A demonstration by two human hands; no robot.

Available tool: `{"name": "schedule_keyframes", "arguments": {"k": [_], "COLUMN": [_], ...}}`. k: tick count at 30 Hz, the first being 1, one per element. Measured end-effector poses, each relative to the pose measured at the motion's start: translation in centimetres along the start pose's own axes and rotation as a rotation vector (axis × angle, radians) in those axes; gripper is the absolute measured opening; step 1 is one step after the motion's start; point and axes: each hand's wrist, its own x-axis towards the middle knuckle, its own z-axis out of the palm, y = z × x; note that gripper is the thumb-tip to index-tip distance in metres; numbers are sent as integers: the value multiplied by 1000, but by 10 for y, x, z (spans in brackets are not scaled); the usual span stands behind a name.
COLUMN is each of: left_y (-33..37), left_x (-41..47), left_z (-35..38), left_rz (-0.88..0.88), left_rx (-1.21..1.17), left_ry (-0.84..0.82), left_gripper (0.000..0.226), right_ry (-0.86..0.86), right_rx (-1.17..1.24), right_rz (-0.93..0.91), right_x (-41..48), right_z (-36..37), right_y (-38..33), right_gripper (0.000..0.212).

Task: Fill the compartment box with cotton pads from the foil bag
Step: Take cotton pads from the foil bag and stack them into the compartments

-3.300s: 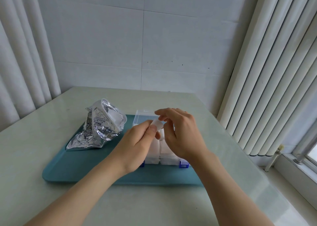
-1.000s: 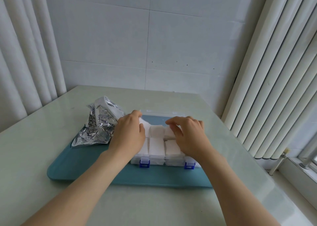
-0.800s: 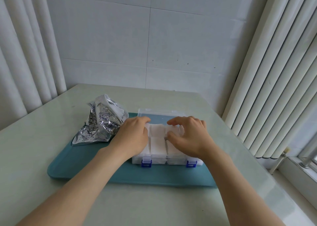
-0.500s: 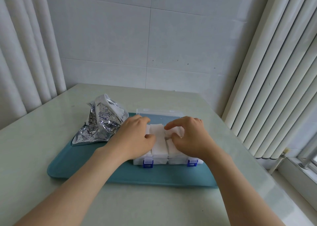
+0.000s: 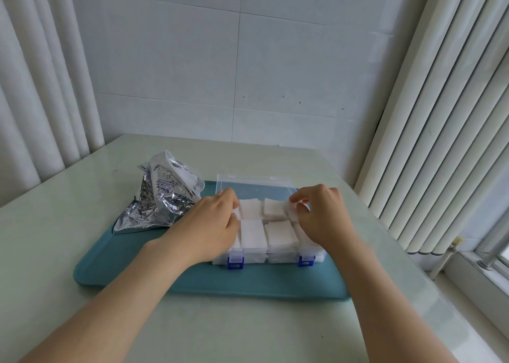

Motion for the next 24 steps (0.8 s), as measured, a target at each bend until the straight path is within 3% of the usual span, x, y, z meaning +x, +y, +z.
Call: {"name": "schedule_keyframes", "arguments": {"k": [5, 10, 13, 15, 19, 24], "left_y": [-3, -3, 3, 12, 30, 35], "left_x": [0, -3, -6, -12, -22, -21], "left_z": [4, 5, 4, 4, 9, 19], "left_rz": [33, 110, 157, 211, 322, 409], "left_rx": [12, 29, 27, 0, -36, -36], "left_ry": [21, 125, 201, 225, 155, 86], "left_gripper": [9, 24, 34, 42, 56, 55], "right_ry": [-72, -111, -100, -160, -271, -270], "right_rx": [-160, -175, -54, 32, 58, 14], "right_rz": [-53, -88, -51, -12, -44, -40], "right_x": [-2, -1, 1, 0, -8, -2], "right_z": [-3, 2, 3, -3, -21, -23], "right_y": [-4, 3, 5, 4, 1, 6], "right_gripper": [45, 36, 33, 39, 85, 78]}}
